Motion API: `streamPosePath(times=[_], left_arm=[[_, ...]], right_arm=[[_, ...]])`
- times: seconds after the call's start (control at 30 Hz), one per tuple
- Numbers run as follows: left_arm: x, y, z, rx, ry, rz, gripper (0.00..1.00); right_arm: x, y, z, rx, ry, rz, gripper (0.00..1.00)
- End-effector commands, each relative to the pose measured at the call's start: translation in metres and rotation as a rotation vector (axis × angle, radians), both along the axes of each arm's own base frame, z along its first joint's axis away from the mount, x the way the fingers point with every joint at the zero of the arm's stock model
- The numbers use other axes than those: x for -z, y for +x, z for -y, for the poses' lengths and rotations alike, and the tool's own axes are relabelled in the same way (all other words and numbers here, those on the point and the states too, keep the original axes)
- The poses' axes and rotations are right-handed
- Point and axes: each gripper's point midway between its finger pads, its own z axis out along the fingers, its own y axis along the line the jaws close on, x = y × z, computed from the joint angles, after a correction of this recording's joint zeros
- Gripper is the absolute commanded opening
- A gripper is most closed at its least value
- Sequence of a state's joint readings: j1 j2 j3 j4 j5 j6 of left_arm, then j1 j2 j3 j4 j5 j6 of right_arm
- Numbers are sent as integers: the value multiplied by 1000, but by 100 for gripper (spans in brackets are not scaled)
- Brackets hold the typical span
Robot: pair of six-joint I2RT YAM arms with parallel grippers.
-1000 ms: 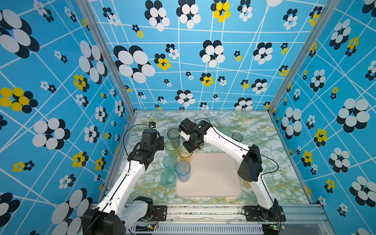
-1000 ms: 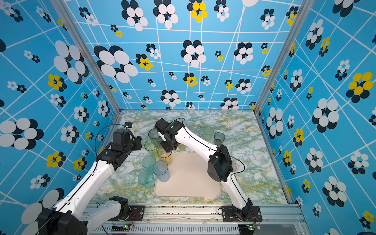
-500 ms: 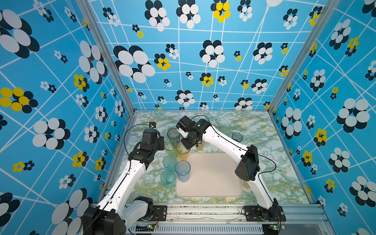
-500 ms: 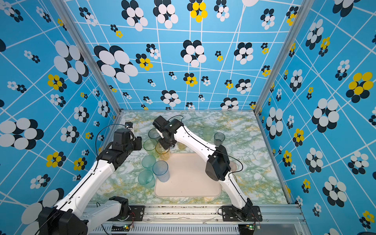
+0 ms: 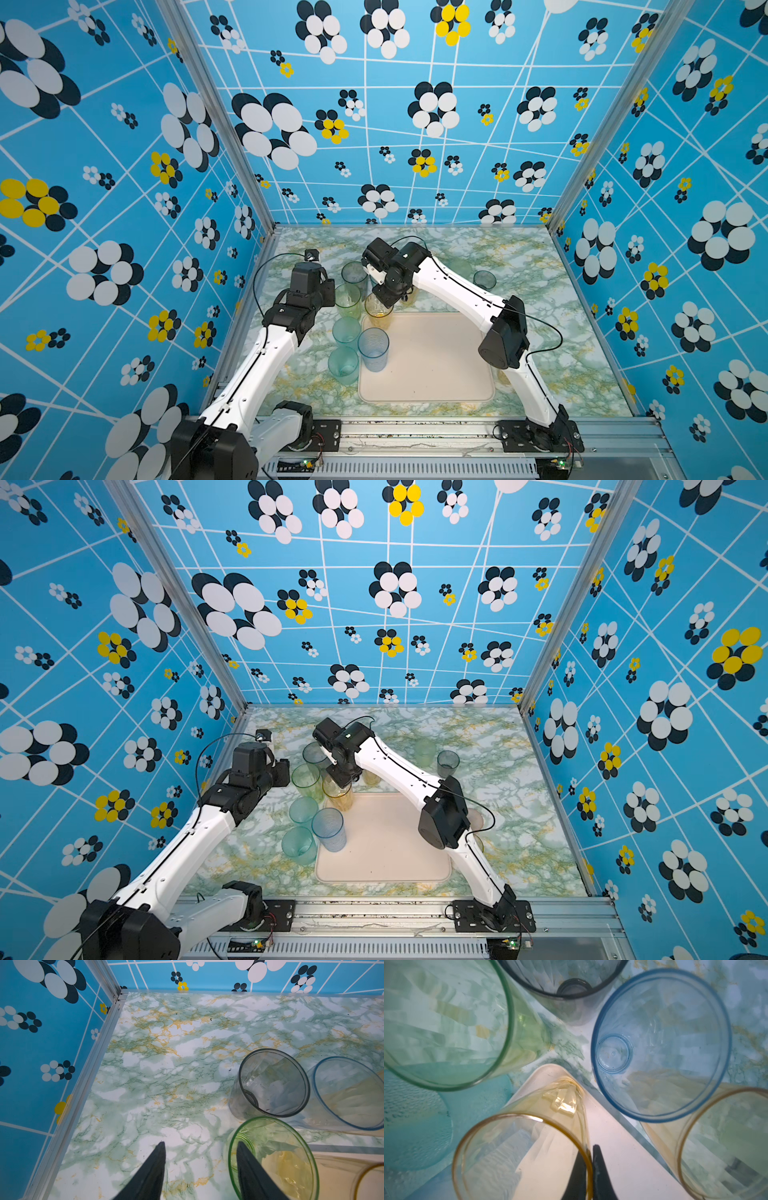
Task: Place the glasses into the tray
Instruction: Move the glass to the tray.
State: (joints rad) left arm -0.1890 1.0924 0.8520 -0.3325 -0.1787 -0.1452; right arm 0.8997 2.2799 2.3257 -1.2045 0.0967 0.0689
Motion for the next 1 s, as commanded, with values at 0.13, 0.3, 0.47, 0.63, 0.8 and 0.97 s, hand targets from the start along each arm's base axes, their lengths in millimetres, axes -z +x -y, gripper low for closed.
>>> streamPosePath(times=[0.13, 0.3, 0.47, 0.63, 0.8, 0.97], left_arm=[[-11, 6, 0, 6, -5, 35, 55], [-11, 6, 0, 5, -5, 33, 55], [-9, 7, 0, 5, -4, 29, 55], [-9, 7, 0, 5, -4, 28, 55], [-9, 6, 0, 7, -3, 28, 56], [-10, 6, -1, 6, -2, 32, 56]], right_arm=[[1, 0, 6, -9, -25, -5, 3], [4, 3, 2, -10, -19, -2, 3], [9, 4, -3, -13, -14, -9, 3], [12, 6, -9, -11, 5, -13, 3], [14, 7, -12, -13, 7, -18, 5], [15, 7, -12, -15, 3, -27, 11]])
